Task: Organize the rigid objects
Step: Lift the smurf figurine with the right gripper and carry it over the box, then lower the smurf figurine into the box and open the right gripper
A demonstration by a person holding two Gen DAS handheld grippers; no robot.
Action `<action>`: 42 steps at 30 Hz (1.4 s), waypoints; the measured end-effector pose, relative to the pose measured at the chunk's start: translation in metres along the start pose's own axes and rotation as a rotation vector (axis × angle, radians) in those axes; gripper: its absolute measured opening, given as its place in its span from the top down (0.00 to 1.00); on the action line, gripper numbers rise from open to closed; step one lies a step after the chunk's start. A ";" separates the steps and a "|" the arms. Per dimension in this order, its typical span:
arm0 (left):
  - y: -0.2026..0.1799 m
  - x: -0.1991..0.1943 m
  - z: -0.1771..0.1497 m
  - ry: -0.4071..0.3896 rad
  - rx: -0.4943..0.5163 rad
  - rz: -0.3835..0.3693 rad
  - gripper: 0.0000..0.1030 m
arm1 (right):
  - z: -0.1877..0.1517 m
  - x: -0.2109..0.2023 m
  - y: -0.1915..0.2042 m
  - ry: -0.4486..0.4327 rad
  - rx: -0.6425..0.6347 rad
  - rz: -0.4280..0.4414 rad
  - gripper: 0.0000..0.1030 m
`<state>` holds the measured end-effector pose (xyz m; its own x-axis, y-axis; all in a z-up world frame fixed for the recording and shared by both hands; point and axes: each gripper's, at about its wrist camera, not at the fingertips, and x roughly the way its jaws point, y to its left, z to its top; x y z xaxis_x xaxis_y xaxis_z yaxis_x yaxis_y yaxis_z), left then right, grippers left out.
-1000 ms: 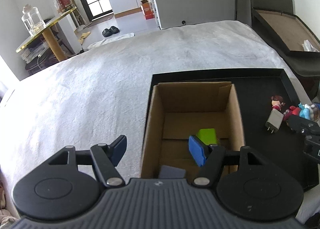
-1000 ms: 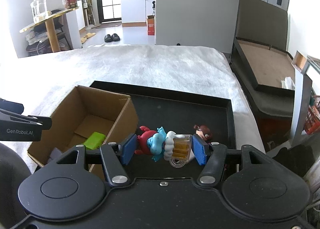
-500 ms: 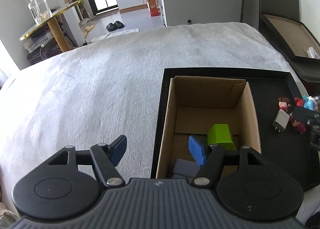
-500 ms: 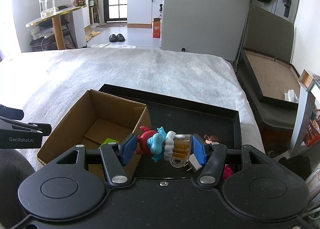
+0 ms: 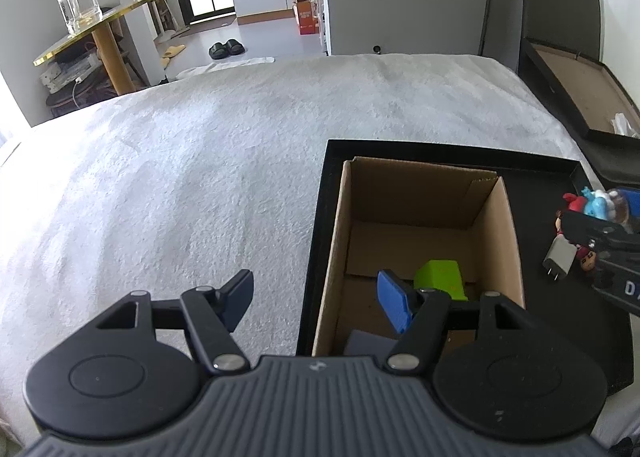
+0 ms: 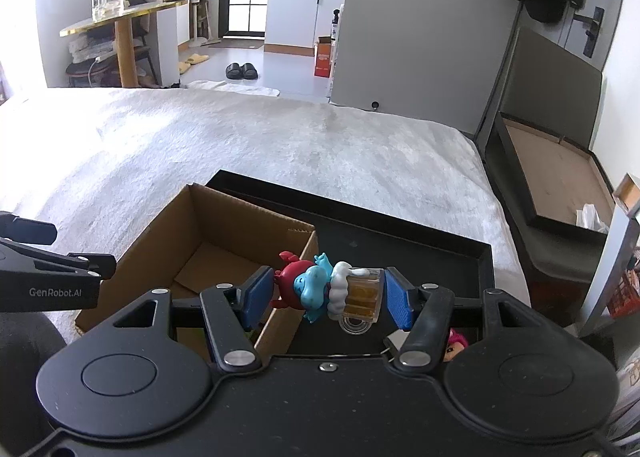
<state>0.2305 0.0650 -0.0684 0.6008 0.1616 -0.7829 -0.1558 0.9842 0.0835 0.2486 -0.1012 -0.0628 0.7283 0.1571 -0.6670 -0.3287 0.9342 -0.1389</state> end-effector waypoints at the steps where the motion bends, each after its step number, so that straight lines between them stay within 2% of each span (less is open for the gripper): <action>1: 0.000 0.001 0.000 -0.002 -0.004 -0.004 0.35 | 0.001 0.001 0.001 0.001 -0.005 0.002 0.43; 6: 0.002 0.008 -0.003 -0.010 -0.008 -0.015 0.35 | 0.008 0.009 0.013 0.005 -0.029 0.011 0.43; 11: 0.009 0.023 -0.008 0.023 -0.039 -0.032 0.39 | 0.013 0.019 0.026 0.013 -0.052 0.031 0.43; 16: 0.015 0.033 -0.013 0.053 -0.059 -0.054 0.55 | 0.016 0.032 0.040 0.024 -0.084 0.046 0.43; 24: 0.018 0.050 -0.026 0.119 -0.088 -0.113 0.88 | 0.018 0.047 0.058 0.047 -0.116 0.069 0.43; 27: 0.017 0.053 -0.029 0.112 -0.079 -0.100 0.91 | 0.018 0.052 0.062 0.054 -0.119 0.081 0.43; 35: 0.014 0.053 -0.030 0.106 -0.074 -0.088 0.91 | 0.018 0.056 0.068 0.050 -0.109 0.129 0.42; 42: 0.013 0.054 -0.029 0.111 -0.074 -0.079 0.91 | 0.011 0.051 0.069 0.063 -0.119 0.129 0.41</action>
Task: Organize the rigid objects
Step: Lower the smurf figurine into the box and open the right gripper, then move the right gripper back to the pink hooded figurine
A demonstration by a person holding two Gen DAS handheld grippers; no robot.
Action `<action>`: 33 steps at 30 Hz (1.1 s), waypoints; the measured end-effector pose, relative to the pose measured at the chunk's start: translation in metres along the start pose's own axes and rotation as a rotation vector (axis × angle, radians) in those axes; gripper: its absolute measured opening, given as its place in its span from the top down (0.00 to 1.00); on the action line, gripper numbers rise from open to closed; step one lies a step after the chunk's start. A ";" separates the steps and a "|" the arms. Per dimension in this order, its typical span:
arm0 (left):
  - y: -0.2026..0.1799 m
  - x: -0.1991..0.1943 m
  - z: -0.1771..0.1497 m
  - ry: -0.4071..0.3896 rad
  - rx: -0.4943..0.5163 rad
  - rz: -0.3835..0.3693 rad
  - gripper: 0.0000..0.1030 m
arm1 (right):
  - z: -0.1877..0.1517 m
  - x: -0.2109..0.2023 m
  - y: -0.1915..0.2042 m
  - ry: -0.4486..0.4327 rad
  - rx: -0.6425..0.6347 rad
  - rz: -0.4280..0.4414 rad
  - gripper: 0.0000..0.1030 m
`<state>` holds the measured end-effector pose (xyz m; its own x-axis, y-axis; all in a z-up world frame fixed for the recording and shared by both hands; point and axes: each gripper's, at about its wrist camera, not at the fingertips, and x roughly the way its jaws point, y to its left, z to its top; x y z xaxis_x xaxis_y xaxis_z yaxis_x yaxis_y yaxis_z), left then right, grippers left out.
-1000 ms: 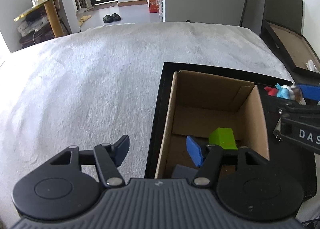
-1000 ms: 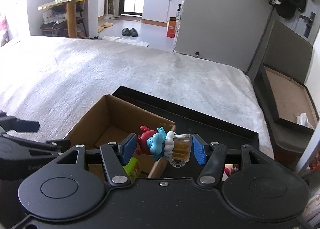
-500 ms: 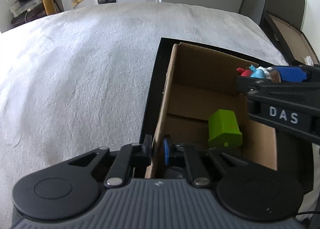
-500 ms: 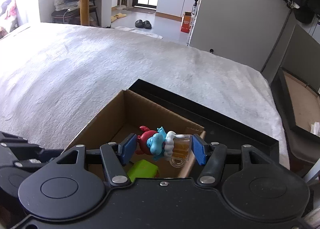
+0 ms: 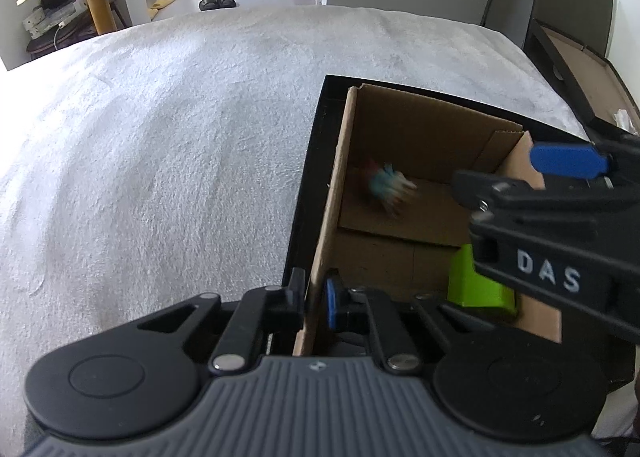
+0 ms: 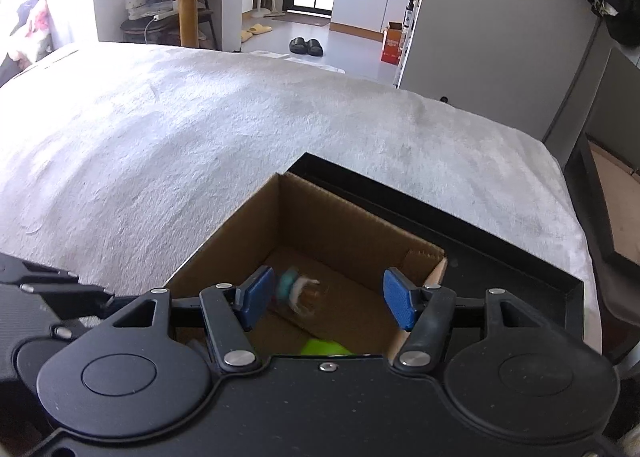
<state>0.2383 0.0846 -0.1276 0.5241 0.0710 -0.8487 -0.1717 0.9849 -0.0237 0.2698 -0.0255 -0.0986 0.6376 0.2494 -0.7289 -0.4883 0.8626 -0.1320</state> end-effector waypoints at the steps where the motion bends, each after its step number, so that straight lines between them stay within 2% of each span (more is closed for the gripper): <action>1: 0.000 0.000 0.000 0.001 0.000 0.003 0.91 | -0.002 -0.002 -0.001 0.004 0.004 -0.004 0.41; 11: -0.007 -0.008 0.003 0.005 0.012 0.024 0.90 | -0.017 -0.017 -0.014 0.010 0.037 -0.027 0.40; 17: -0.020 -0.022 0.004 -0.015 0.064 0.062 0.86 | -0.025 -0.029 -0.023 0.000 0.065 -0.039 0.36; 20: -0.025 -0.028 0.005 -0.021 0.076 0.064 0.80 | -0.028 -0.036 -0.030 -0.009 0.077 -0.049 0.34; 24: -0.034 -0.037 0.004 -0.038 0.095 0.078 0.67 | -0.033 -0.045 -0.039 -0.027 0.107 -0.056 0.30; 28: -0.044 -0.046 0.002 -0.058 0.112 0.080 0.62 | -0.040 -0.049 -0.046 -0.036 0.127 -0.069 0.27; 30: -0.048 -0.049 0.002 -0.063 0.121 0.080 0.59 | -0.044 -0.052 -0.051 -0.049 0.142 -0.085 0.17; 33: -0.054 -0.053 0.000 -0.072 0.131 0.084 0.57 | -0.050 -0.057 -0.059 -0.064 0.165 -0.085 0.13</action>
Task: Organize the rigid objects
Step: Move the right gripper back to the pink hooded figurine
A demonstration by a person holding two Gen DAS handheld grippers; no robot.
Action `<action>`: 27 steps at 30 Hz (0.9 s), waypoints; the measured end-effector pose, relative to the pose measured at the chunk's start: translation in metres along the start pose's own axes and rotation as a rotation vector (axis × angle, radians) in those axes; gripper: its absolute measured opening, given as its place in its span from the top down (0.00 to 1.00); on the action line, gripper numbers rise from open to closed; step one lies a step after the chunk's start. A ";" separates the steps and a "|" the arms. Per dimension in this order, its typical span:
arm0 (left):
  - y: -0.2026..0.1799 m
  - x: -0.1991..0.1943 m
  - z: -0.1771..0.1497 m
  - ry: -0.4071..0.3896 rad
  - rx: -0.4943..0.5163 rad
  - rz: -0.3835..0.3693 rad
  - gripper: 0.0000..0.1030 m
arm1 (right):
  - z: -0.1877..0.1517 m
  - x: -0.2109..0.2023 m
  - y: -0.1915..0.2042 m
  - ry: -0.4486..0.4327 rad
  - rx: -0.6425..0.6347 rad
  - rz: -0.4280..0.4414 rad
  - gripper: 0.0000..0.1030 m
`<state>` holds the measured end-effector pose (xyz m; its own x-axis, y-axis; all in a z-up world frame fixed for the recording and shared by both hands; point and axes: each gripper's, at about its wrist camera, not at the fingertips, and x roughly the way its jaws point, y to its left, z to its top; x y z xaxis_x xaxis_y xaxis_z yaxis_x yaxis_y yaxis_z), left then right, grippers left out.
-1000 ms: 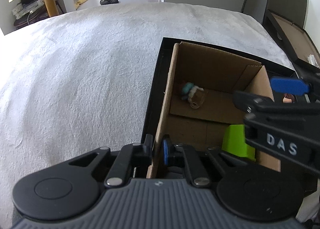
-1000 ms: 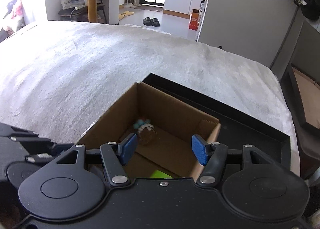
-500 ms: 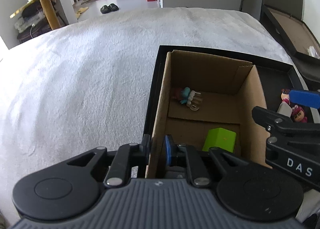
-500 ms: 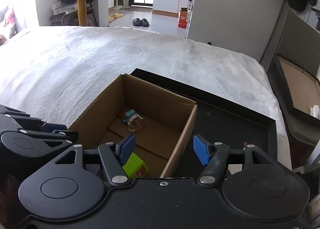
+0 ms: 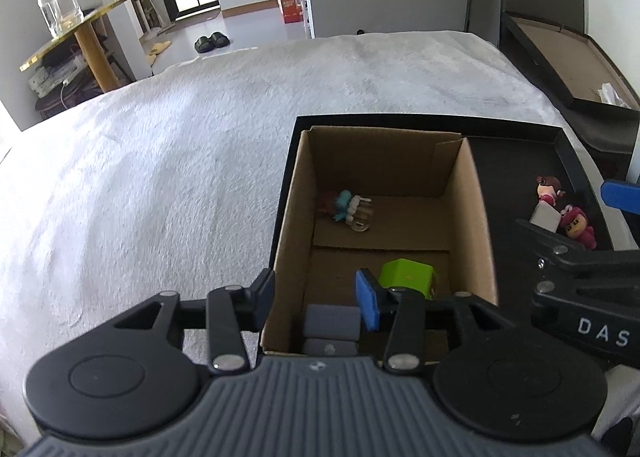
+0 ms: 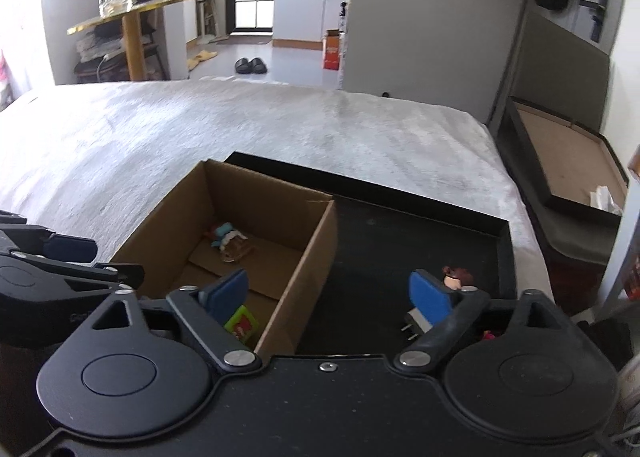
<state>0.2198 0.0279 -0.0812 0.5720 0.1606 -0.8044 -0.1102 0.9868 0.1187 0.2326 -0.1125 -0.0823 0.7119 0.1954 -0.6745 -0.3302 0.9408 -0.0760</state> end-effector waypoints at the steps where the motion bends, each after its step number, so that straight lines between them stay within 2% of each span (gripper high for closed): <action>1: -0.002 -0.001 0.000 -0.002 0.003 0.002 0.57 | -0.001 -0.001 -0.002 -0.004 0.003 0.005 0.12; 12: -0.008 -0.003 0.000 -0.014 0.010 0.042 0.55 | -0.011 -0.004 -0.032 -0.027 0.051 -0.006 0.10; 27: -0.044 -0.003 0.006 -0.017 0.072 0.065 0.53 | -0.027 0.007 -0.080 -0.041 0.091 -0.050 0.10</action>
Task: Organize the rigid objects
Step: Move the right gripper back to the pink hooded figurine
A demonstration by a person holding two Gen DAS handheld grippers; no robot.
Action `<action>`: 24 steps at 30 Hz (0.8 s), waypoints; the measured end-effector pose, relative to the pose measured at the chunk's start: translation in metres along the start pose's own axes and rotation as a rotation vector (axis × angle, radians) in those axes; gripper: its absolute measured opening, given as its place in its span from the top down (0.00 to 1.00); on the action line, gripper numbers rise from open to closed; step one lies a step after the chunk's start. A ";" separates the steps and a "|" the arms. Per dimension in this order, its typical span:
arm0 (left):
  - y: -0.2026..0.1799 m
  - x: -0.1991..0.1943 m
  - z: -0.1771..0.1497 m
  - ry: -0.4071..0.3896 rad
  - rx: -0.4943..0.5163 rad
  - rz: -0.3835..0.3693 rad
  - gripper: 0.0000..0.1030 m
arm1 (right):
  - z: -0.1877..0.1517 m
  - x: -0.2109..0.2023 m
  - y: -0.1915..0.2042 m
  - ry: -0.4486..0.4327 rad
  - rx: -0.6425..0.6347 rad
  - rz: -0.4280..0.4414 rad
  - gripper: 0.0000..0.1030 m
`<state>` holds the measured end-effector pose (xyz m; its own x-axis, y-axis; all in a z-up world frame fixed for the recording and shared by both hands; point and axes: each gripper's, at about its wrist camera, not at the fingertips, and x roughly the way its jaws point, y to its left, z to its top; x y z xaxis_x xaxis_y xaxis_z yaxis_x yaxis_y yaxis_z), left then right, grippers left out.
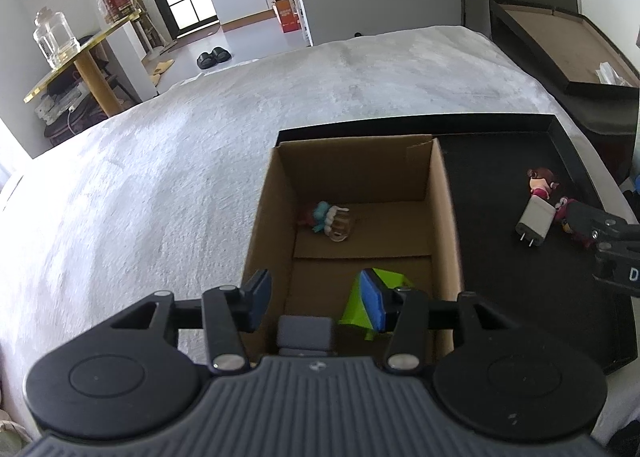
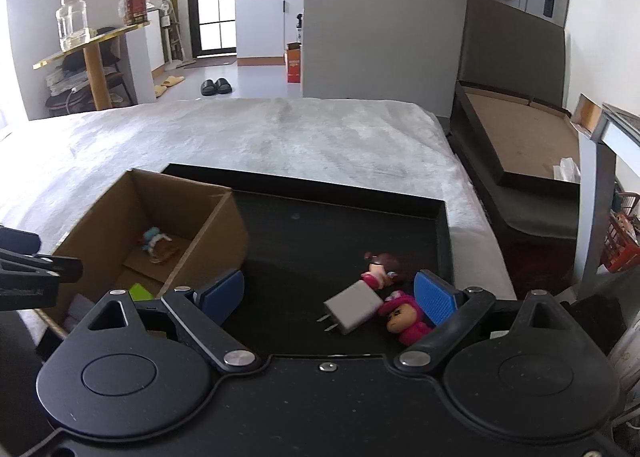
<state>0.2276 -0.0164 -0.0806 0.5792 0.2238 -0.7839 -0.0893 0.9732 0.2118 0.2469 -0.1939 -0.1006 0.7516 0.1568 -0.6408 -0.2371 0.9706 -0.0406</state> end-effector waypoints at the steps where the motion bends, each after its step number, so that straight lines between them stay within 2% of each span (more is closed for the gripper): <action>1: -0.003 0.000 0.001 -0.001 0.007 0.001 0.53 | -0.001 0.002 -0.004 0.003 0.008 0.004 0.10; 16: -0.041 0.015 0.009 0.008 0.074 0.042 0.53 | -0.026 0.027 -0.042 0.011 0.074 0.017 0.11; 24: -0.059 0.023 0.015 0.002 0.104 0.060 0.53 | -0.040 0.043 -0.056 0.004 0.096 0.021 0.21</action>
<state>0.2586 -0.0700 -0.1019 0.5733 0.2818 -0.7693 -0.0389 0.9473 0.3180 0.2679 -0.2491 -0.1564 0.7445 0.1765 -0.6439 -0.1922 0.9803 0.0465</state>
